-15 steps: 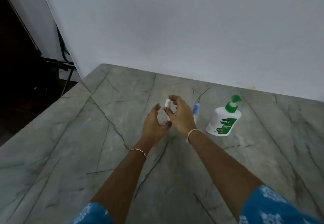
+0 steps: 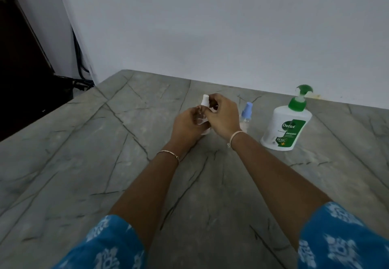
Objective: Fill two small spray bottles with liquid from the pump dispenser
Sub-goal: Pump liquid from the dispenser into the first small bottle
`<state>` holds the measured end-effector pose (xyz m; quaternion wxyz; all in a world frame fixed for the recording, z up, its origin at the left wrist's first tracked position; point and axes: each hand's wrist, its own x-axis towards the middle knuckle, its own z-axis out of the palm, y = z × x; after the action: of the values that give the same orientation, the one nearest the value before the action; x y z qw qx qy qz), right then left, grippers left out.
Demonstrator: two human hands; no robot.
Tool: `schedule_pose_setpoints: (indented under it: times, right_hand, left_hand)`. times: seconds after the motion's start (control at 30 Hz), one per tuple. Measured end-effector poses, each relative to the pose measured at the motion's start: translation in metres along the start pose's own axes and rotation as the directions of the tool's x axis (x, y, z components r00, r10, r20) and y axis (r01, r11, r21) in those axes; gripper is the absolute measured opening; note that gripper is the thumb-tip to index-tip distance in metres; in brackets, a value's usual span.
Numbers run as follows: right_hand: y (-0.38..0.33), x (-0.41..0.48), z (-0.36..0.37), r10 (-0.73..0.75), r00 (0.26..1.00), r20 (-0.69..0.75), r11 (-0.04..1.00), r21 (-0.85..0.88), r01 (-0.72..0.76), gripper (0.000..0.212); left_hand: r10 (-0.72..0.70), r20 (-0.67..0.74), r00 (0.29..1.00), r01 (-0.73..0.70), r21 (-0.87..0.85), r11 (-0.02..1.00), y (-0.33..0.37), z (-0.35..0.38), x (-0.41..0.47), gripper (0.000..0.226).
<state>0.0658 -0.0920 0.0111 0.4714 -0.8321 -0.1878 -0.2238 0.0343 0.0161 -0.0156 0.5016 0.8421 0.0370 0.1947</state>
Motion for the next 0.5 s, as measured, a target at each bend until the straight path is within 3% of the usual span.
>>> schedule_pose_setpoints:
  times: [0.17, 0.5]
  right_hand:
    - [0.005, -0.002, 0.003, -0.025, 1.000, -0.018, 1.000, 0.012, 0.026, 0.018]
    - [-0.014, -0.040, -0.029, 0.064, 0.998, -0.015, 0.995, 0.081, -0.063, 0.021]
  left_hand:
    - [0.067, -0.041, 0.997, -0.067, 0.008, 0.998, -0.008, 0.007, 0.002, 0.029]
    - [0.095, 0.062, 0.994, -0.093, -0.026, 0.995, 0.009, 0.003, -0.037, 0.026]
